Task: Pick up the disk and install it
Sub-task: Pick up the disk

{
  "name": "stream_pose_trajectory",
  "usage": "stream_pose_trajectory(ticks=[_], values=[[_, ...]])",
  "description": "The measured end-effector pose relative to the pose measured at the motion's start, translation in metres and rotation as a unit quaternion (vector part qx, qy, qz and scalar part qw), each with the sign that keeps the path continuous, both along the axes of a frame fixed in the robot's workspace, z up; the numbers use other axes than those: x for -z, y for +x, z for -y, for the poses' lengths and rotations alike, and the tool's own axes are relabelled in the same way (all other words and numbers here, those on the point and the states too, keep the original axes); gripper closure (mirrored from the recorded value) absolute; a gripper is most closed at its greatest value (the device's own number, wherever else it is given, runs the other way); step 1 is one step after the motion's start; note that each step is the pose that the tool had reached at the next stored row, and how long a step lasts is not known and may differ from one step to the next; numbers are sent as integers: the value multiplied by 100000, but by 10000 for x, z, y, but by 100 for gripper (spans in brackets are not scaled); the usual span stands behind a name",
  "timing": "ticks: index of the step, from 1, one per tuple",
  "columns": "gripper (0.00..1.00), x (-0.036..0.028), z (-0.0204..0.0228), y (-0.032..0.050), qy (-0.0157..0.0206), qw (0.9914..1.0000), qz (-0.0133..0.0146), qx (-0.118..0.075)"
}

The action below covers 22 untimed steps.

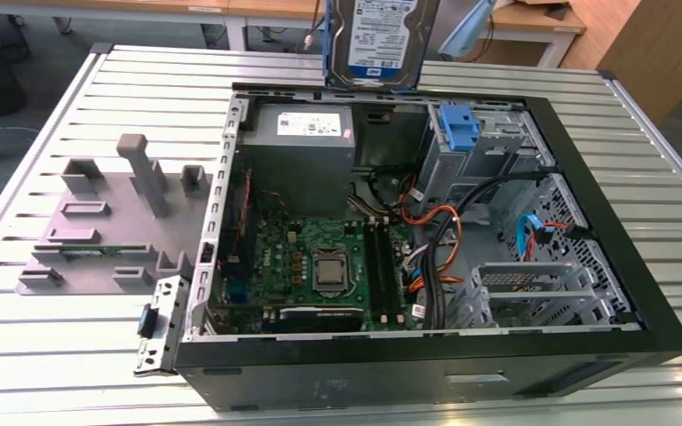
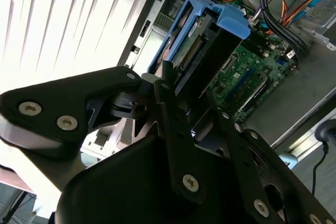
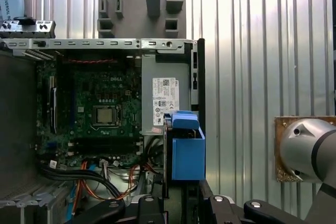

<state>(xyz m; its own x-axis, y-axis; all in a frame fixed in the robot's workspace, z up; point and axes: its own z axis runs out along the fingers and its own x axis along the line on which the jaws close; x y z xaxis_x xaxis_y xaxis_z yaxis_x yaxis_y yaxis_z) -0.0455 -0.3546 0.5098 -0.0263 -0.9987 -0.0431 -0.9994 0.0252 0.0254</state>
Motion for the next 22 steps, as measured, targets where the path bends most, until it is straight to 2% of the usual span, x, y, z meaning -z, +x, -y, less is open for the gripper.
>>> stream_pose_trajectory(ticks=[11,22], values=[[65,63,207,11,11,100000,-203,0],[65,100,413,17,-8,99999,-364,1]])
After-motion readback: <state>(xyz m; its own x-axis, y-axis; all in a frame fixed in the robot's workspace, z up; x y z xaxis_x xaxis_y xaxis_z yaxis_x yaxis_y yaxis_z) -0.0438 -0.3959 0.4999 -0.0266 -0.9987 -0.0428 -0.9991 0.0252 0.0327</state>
